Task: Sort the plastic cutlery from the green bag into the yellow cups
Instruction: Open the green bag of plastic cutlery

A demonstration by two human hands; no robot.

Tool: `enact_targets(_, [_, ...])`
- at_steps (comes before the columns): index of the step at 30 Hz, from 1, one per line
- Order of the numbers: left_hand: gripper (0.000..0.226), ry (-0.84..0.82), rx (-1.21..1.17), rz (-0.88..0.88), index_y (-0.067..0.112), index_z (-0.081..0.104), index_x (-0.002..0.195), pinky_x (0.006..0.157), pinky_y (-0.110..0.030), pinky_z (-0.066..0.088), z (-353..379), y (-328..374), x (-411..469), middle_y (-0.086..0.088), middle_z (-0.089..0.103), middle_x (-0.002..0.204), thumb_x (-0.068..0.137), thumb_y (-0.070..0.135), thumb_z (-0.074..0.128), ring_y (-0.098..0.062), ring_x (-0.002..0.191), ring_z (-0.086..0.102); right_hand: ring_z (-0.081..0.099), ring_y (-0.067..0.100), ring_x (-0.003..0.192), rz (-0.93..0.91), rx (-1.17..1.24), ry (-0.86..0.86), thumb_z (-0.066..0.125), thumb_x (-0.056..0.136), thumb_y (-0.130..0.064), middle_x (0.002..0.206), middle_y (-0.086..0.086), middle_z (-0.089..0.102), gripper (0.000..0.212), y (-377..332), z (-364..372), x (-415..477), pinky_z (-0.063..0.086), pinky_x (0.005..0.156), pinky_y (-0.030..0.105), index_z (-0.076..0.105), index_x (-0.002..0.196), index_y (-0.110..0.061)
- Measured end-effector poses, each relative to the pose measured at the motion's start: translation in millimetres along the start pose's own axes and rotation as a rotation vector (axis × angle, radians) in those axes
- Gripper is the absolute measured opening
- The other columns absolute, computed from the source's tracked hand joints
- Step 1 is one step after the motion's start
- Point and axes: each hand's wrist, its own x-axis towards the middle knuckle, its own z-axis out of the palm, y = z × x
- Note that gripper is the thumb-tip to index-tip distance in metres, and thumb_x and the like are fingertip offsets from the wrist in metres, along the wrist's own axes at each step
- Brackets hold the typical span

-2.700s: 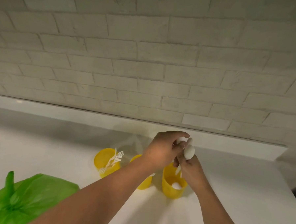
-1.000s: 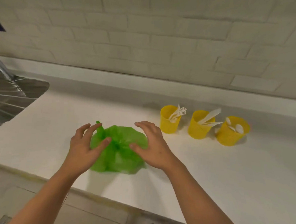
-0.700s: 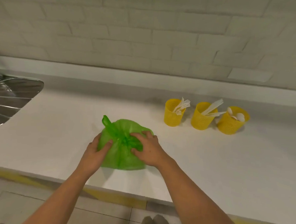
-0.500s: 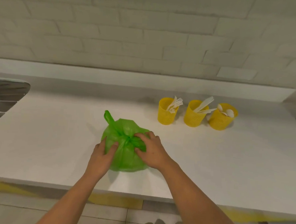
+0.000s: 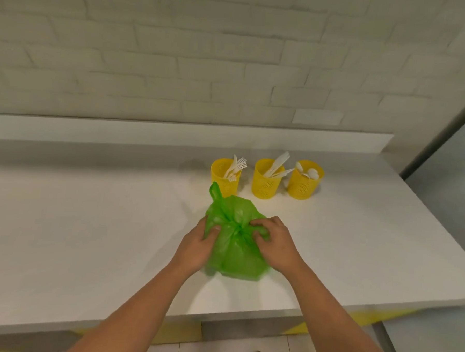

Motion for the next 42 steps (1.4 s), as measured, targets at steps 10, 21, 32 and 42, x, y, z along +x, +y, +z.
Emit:
enact_targets(10, [0.048, 0.050, 0.732, 0.555, 0.030, 0.058, 0.138, 0.100, -0.036, 0.045, 25, 36, 16, 0.002, 0.061, 0.126, 0.094, 0.047, 0.062, -0.023, 0.118, 0.053, 0.032, 0.029, 0.129, -0.197, -0.390, 0.061, 0.073, 0.085, -0.044, 0.141, 0.001, 0.039, 0.031, 2, -34, 2, 0.040, 0.101, 0.046, 0.067, 0.116, -0.050])
enact_targets(21, [0.024, -0.063, 0.586, 0.429, 0.023, 0.078, 0.112, 0.085, -0.034, 0.055, 5, 44, 19, 0.002, 0.071, 0.098, 0.088, 0.028, 0.079, -0.013, 0.085, 0.065, 0.038, 0.025, 0.119, -0.218, -0.390, 0.117, 0.076, 0.086, -0.030, 0.128, -0.003, 0.049, 0.009, 1, -21, 3, 0.043, 0.092, 0.043, 0.076, 0.095, -0.033])
enact_targets(32, [0.033, 0.060, 0.234, 0.372, 0.032, 0.075, 0.111, 0.069, -0.016, 0.043, -37, 36, 8, 0.007, 0.062, 0.084, 0.083, 0.016, 0.083, -0.006, 0.067, 0.055, 0.053, 0.032, 0.114, -0.012, -0.047, 0.291, 0.075, 0.082, -0.011, 0.112, 0.002, 0.052, 0.026, 17, -60, 10, 0.042, 0.101, 0.036, 0.071, 0.099, -0.032])
enact_targets(42, [0.020, 0.266, 0.290, 0.475, 0.030, 0.078, 0.105, 0.069, -0.026, 0.043, -19, 54, 8, 0.005, 0.058, 0.079, 0.089, 0.018, 0.075, -0.008, 0.066, 0.051, 0.058, 0.028, 0.110, -0.074, -0.027, 0.288, 0.073, 0.089, -0.017, 0.115, 0.006, 0.065, 0.020, -4, -36, 3, 0.040, 0.095, 0.027, 0.080, 0.108, -0.018])
